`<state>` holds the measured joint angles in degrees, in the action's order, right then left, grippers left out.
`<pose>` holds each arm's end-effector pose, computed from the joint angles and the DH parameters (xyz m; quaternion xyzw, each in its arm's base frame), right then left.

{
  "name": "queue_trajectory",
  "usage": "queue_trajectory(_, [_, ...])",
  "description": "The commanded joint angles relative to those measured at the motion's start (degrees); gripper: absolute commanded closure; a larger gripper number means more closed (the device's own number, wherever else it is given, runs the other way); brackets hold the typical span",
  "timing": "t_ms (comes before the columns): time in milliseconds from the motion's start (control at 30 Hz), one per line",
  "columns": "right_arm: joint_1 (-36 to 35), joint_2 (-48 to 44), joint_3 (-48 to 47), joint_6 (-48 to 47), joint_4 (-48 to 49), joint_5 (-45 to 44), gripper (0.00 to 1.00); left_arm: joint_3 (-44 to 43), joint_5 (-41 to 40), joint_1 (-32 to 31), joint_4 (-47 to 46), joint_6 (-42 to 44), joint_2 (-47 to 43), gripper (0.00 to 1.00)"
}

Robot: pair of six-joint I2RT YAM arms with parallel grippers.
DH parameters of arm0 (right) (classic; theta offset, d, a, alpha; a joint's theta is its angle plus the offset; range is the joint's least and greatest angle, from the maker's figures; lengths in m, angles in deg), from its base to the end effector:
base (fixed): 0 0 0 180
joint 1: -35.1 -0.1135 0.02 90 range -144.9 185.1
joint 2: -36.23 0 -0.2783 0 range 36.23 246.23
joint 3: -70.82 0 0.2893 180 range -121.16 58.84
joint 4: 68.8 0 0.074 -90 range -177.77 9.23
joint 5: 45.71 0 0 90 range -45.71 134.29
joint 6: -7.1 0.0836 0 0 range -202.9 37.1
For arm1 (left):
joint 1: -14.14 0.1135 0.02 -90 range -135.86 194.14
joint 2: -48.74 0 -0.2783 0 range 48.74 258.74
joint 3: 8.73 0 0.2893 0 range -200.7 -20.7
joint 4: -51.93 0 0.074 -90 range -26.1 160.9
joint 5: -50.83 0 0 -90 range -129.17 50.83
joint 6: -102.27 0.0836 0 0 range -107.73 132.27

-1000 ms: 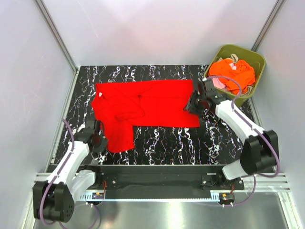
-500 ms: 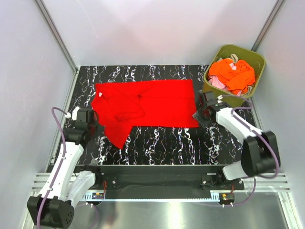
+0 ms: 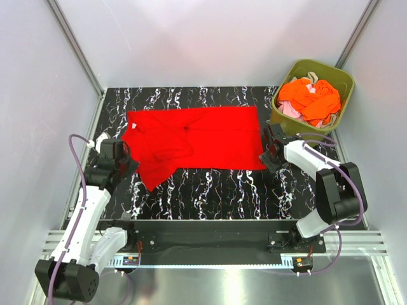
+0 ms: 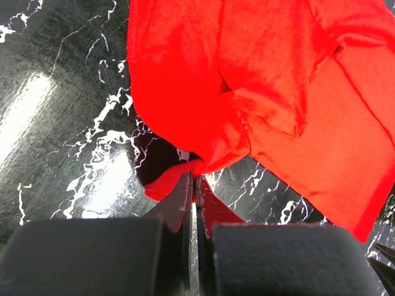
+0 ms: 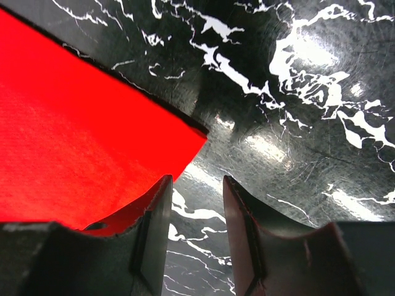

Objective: Fold and stack the t-shirts
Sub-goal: Fold the tshirt

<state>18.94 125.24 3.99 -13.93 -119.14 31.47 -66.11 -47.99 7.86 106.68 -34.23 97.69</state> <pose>0.3219 0.0740 0.1342 0.4520 0.8722 0.0209 0.1859 0.2316 -0.0126 0.2525 -0.3451 0.8592 -0.1009 0.3640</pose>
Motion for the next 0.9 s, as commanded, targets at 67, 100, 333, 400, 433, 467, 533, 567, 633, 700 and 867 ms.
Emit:
queue_trajectory(67, [0.08,0.81,-0.26,2.22,1.89,-3.97,0.55,-1.0,0.03,-0.22,-3.67,1.15,-0.08,1.0])
queue_trajectory(100, [0.08,1.16,-0.26,2.22,2.16,-3.79,0.55,-1.09,-0.23,-0.22,-3.67,1.32,-0.34,1.0])
queue_trajectory(333, [0.08,2.57,0.53,3.19,3.21,-2.92,0.55,-0.65,-1.29,-0.13,-3.59,1.24,-1.49,1.0])
queue_trajectory(400, [0.08,2.57,1.15,4.23,3.48,-3.0,0.55,-0.73,-1.55,-0.22,-3.59,1.24,-1.49,1.0])
queue_trajectory(433, [0.08,2.48,1.5,4.5,4.26,-3.26,0.55,-0.65,-1.55,-0.22,-3.59,1.32,-1.49,1.0])
queue_trajectory(467, [0.08,2.13,2.28,4.68,4.79,-3.87,0.55,-0.73,-1.64,-0.22,-3.59,1.32,-1.4,1.0])
queue_trajectory(533, [0.08,2.22,2.73,4.59,6.02,-4.75,0.55,-1.08,-1.81,-0.13,-3.59,1.41,-1.4,1.0])
queue_trajectory(567, [0.08,2.83,2.73,4.42,6.03,-5.19,0.55,-1.17,-1.9,-0.22,-3.59,1.5,-1.31,1.0])
queue_trajectory(633, [0.08,3.62,2.64,4.16,6.2,-4.76,0.55,-1.52,-2.17,-0.13,-3.59,1.68,-1.31,1.0])
queue_trajectory(700, [0.08,4.41,2.64,4.16,6.55,-4.23,0.56,-1.88,-2.52,-0.13,-3.59,1.85,-1.4,1.0])
queue_trajectory(867, [0.08,3.37,3.61,3.63,6.64,-6.69,0.67,-3.37,-2.96,-0.13,-2.45,2.82,-1.93,1.0])
